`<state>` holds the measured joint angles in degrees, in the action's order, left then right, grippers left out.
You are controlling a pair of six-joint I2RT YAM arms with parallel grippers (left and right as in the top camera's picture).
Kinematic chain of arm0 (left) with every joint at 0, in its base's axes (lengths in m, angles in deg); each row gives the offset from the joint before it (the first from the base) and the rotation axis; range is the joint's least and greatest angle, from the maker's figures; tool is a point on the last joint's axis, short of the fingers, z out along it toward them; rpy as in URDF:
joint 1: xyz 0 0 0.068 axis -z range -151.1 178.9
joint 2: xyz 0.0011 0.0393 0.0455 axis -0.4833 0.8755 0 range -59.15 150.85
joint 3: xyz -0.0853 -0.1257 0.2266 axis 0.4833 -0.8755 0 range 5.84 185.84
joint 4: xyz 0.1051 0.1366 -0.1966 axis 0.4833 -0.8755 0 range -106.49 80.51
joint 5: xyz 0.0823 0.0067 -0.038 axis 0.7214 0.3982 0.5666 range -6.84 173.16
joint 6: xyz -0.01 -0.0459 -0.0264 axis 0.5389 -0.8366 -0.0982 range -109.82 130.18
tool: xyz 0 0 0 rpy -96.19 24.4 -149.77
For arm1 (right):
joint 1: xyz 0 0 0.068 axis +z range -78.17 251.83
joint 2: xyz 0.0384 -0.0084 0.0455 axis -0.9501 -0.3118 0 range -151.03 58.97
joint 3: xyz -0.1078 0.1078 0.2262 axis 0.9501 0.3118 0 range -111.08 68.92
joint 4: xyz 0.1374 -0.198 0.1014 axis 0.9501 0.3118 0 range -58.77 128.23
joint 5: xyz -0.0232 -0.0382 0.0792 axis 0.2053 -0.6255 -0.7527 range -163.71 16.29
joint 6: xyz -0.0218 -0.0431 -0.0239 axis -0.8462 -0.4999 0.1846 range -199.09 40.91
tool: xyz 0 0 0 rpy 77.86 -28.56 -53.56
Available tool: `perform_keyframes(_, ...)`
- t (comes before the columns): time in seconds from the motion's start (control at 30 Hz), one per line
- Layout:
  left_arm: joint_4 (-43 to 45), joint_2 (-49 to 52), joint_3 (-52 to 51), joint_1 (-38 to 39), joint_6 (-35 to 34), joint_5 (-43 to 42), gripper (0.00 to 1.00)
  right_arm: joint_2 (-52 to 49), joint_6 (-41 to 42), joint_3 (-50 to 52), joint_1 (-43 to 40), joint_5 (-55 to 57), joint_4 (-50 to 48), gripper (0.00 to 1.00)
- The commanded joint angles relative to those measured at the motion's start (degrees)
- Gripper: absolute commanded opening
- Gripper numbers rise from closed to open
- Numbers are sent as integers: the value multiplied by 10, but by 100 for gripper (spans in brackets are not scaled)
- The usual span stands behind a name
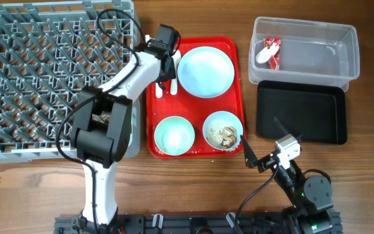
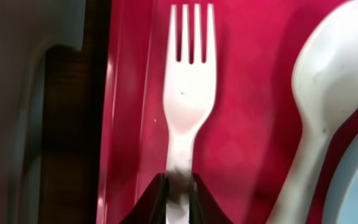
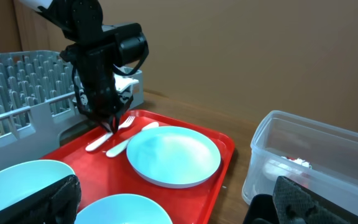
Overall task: Sort waste into correct bins and load items into the dishwasher rack
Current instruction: 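Grasp the white fork on the tray with the left gripper, then place the white fork into the dish rack with the left gripper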
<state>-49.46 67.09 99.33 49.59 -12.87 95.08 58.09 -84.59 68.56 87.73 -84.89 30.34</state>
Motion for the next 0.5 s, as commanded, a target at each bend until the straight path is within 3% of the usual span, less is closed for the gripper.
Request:
perform_keyframes(0.0, 0, 47, -2, -32, 3, -104, 7, 6, -5, 1, -4, -9, -2, 100)
perform_keyframes(0.23, -16, 42, -2, -41, 21, -125, 4, 6, -5, 1, -4, -9, -2, 100)
perform_keyframes(0.3, -21, 35, -2, -37, 33, -124, 56, 6, -5, 1, -4, -9, -1, 100)
perform_keyframes(0.4, -25, 15, -2, -37, 33, -118, 64, 6, -5, 1, -4, -10, -2, 100)
perform_keyframes(0.47, -24, 10, -2, -37, 33, -97, 58, 6, -5, 1, -4, -9, -2, 100)
